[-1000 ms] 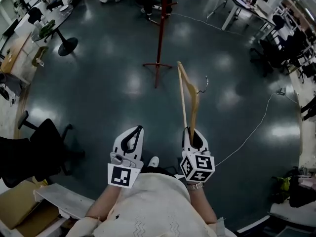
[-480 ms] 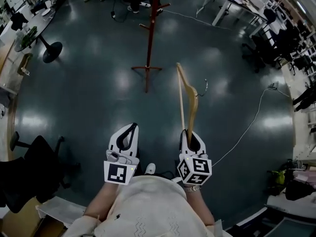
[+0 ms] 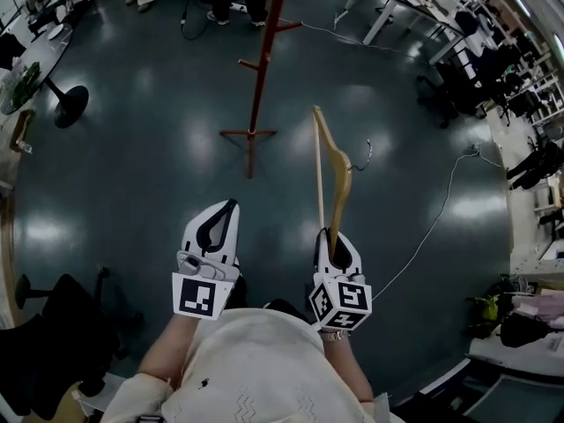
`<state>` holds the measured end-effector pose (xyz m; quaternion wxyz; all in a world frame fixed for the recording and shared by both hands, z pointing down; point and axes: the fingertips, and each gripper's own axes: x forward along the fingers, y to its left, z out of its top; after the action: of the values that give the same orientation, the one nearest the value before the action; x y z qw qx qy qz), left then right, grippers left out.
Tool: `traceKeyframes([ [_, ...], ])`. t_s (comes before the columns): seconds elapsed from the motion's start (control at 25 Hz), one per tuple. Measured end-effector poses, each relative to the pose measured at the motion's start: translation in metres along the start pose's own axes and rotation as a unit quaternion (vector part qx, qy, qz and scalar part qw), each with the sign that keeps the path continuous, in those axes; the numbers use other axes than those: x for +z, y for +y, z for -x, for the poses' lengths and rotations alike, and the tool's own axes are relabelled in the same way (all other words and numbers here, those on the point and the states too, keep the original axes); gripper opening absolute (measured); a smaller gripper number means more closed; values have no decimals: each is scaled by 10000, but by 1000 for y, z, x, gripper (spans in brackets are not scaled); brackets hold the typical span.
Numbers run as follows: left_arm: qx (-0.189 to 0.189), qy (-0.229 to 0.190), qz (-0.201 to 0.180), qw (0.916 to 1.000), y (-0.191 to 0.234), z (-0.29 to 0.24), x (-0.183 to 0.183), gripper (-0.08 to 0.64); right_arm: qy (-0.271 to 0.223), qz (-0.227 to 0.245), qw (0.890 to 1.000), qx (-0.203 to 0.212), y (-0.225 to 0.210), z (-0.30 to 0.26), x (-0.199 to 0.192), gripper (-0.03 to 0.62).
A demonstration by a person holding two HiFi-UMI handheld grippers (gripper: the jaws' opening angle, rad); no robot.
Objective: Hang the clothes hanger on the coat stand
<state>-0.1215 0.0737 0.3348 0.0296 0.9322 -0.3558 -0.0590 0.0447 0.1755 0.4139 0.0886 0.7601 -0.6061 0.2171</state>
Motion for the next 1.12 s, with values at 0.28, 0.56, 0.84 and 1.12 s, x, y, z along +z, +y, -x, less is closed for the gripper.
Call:
traceKeyframes([
  [0.28, 142, -92, 84, 9998, 58, -18, 5, 14, -106, 93, 9999, -43, 26, -44, 26, 63],
  [0.56, 100, -52, 139, 9998, 73, -31, -11, 14, -100, 203, 9997, 14, 33, -80, 35, 63],
  [0.84, 172, -30, 75, 9998, 89, -68, -9, 14, -38, 219, 9997, 114, 22, -136, 54, 63],
  [1.12, 475, 98, -143, 9987, 134, -114, -14, 14, 9, 551, 9982, 218, 17, -226, 81, 63],
])
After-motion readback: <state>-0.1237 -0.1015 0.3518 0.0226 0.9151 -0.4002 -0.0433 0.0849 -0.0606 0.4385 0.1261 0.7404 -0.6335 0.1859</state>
